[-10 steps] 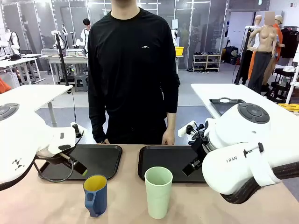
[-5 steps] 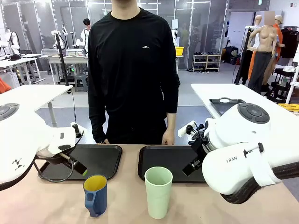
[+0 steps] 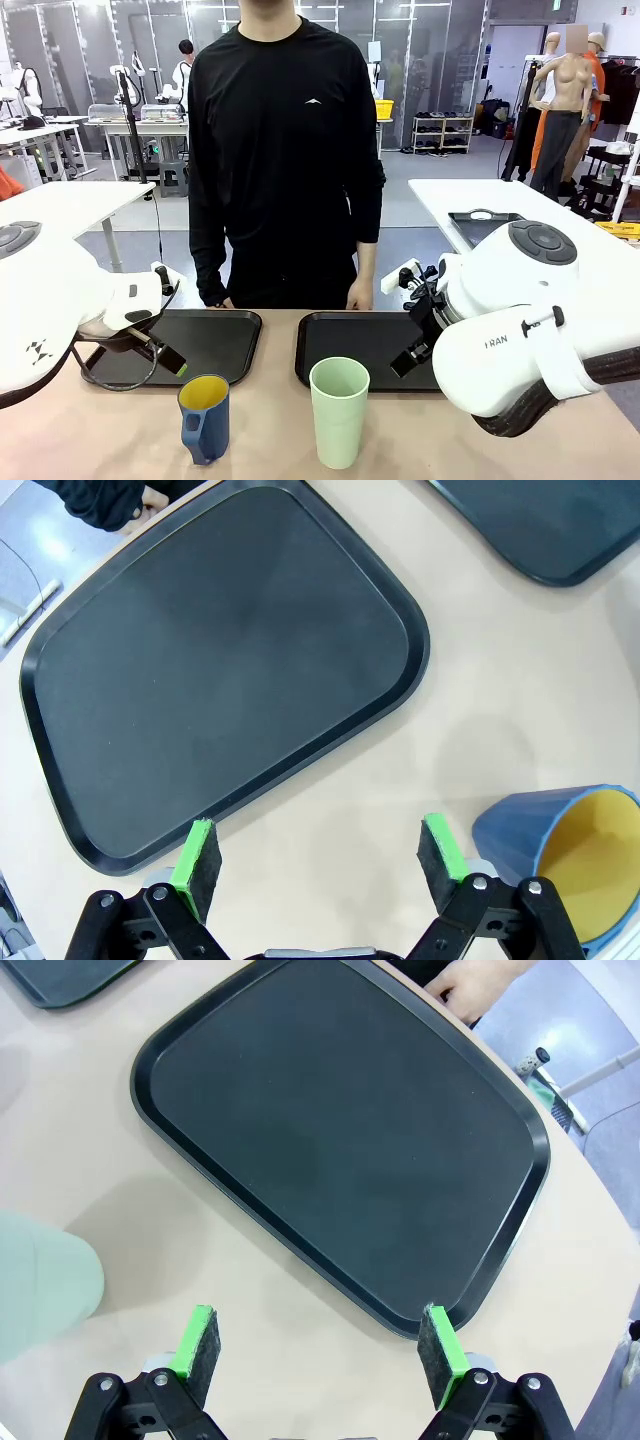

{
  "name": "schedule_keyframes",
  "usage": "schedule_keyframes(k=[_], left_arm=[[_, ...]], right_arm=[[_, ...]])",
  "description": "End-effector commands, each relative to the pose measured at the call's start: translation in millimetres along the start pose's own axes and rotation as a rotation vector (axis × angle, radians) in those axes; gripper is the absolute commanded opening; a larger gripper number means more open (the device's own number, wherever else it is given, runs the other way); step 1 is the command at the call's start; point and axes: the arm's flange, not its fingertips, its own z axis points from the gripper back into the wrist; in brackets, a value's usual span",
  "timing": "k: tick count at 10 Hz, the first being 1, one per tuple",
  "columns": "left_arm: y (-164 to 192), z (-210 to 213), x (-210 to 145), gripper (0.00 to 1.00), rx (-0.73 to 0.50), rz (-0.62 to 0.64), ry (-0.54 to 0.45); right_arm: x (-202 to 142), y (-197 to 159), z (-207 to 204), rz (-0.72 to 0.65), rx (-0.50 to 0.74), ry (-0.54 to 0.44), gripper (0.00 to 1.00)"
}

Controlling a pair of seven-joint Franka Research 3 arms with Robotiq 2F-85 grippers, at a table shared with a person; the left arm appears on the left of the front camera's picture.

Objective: Sort and store the cups by type.
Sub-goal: Pick up the Reusable plastic cup.

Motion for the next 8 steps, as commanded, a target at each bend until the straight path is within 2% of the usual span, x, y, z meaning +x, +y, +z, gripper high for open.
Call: schedule_keyframes(k=[1,8], left_arm=[[0.3,0.0,-0.1,1.00,0.000,0.001,0.000],[0.0,0.0,0.0,1.00,0.000,0.000,0.000]], right_arm=[[-0.1,-0.1,0.0,-0.003,0.001,0.000,1.00],[0.0,0.0,0.0,0.000,0.000,0.000,1.00]])
